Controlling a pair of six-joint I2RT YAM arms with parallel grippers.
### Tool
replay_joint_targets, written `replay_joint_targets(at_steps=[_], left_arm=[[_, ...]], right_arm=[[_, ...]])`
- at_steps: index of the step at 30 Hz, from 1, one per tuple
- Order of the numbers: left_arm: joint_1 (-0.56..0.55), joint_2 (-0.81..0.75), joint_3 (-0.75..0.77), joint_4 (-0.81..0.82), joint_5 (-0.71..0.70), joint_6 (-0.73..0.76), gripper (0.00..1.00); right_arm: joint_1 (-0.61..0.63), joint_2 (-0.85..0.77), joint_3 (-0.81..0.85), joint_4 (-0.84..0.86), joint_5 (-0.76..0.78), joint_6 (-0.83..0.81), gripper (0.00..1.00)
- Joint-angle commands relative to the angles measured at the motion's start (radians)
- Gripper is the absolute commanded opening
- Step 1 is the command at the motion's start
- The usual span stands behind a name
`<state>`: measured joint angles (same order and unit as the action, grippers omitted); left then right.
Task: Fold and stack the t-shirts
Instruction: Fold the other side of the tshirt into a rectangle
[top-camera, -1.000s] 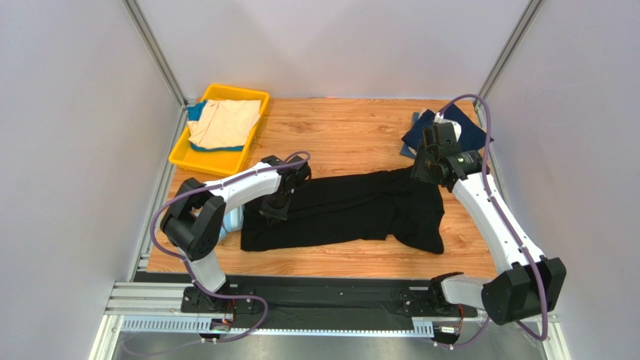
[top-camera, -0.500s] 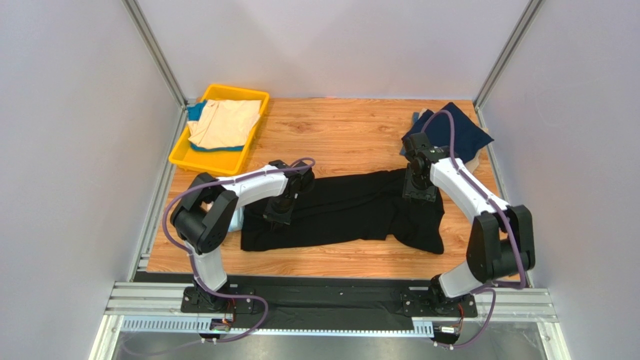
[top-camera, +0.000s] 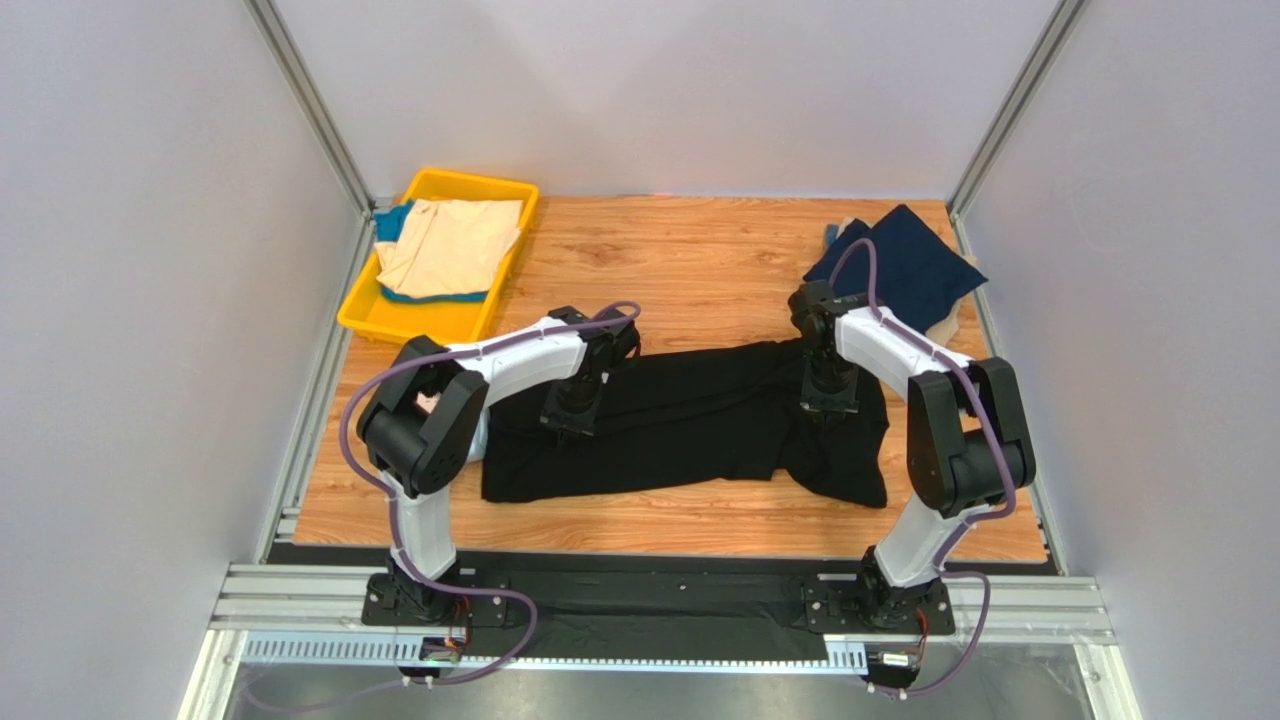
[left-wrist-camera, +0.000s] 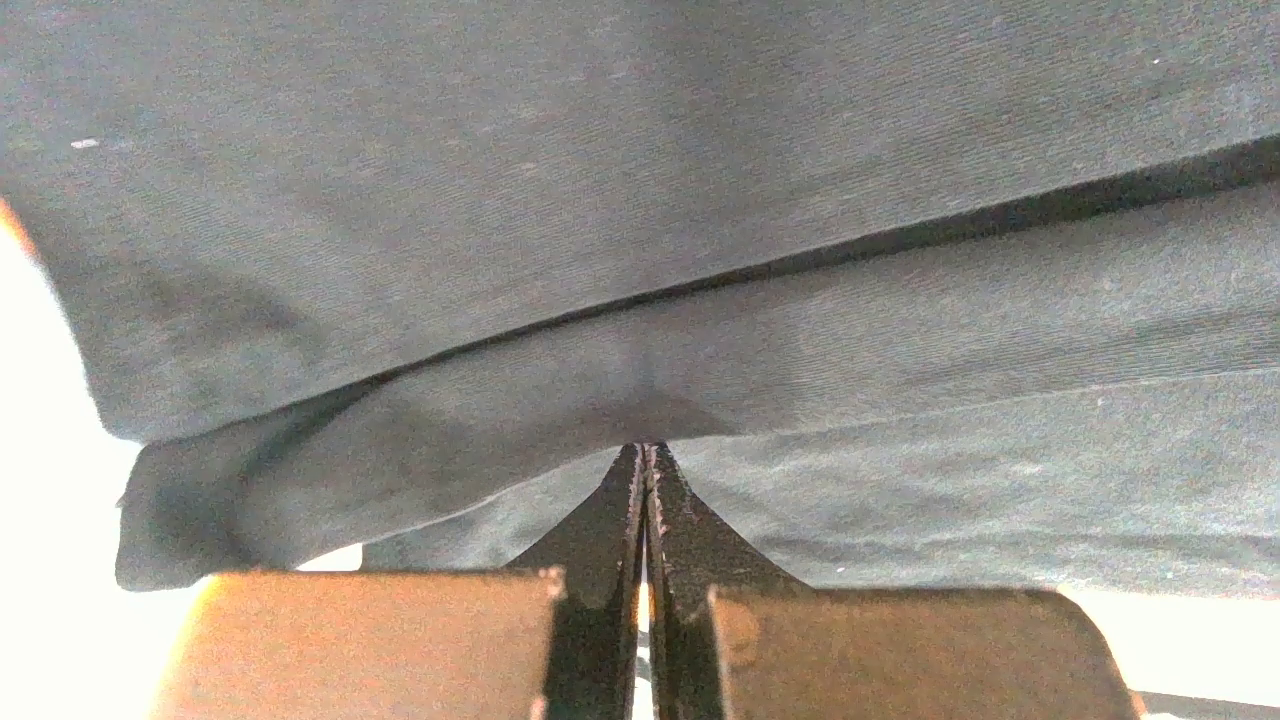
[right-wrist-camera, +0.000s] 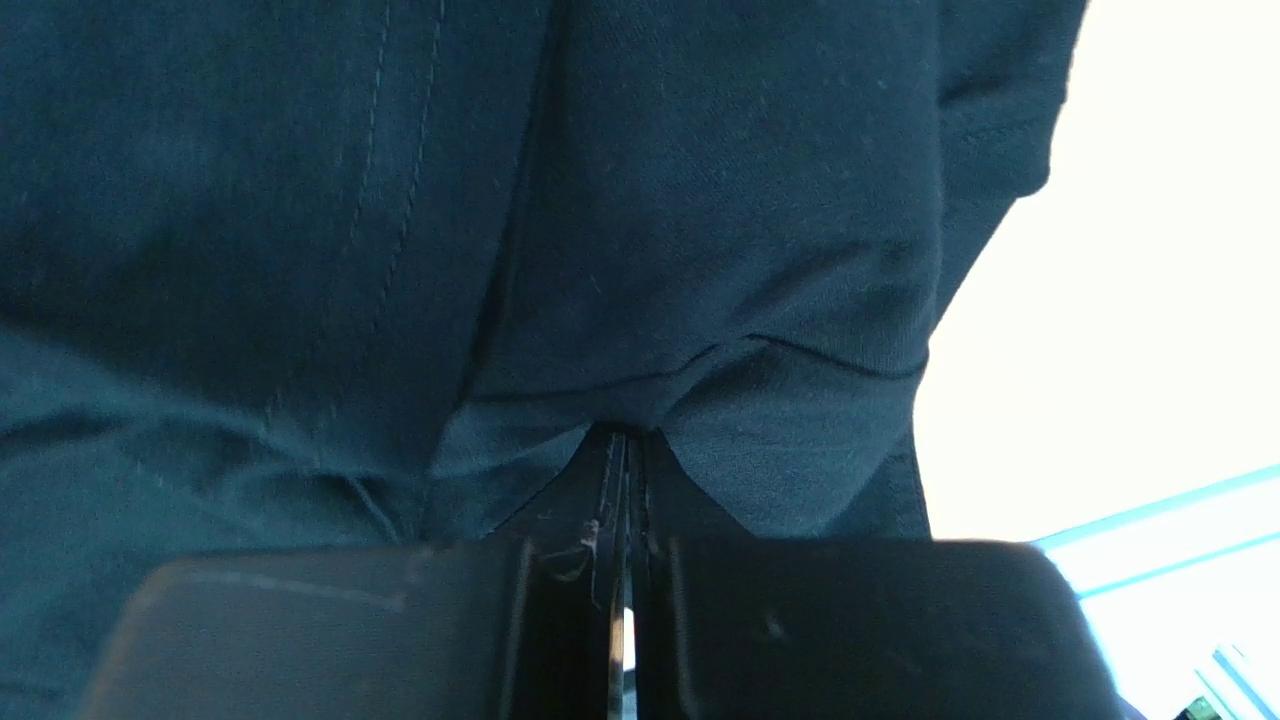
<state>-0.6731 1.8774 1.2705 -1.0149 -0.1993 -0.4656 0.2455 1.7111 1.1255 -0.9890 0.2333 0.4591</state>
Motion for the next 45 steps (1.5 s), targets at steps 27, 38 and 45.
replay_joint_targets(at_steps=[27,38,45], left_arm=[[0.104,0.130,0.006,0.116,0.104,-0.021,0.00],[0.127,0.147,-0.019,0.142,0.095,-0.010,0.00],[0.147,0.135,-0.008,0.148,0.101,-0.008,0.00]], right_arm=[[-0.189,0.041,-0.006,0.090,-0.014,0.044,0.00],[-0.235,0.085,0.092,0.072,0.067,0.062,0.00],[-0.268,0.081,0.178,0.041,0.098,0.046,0.00]])
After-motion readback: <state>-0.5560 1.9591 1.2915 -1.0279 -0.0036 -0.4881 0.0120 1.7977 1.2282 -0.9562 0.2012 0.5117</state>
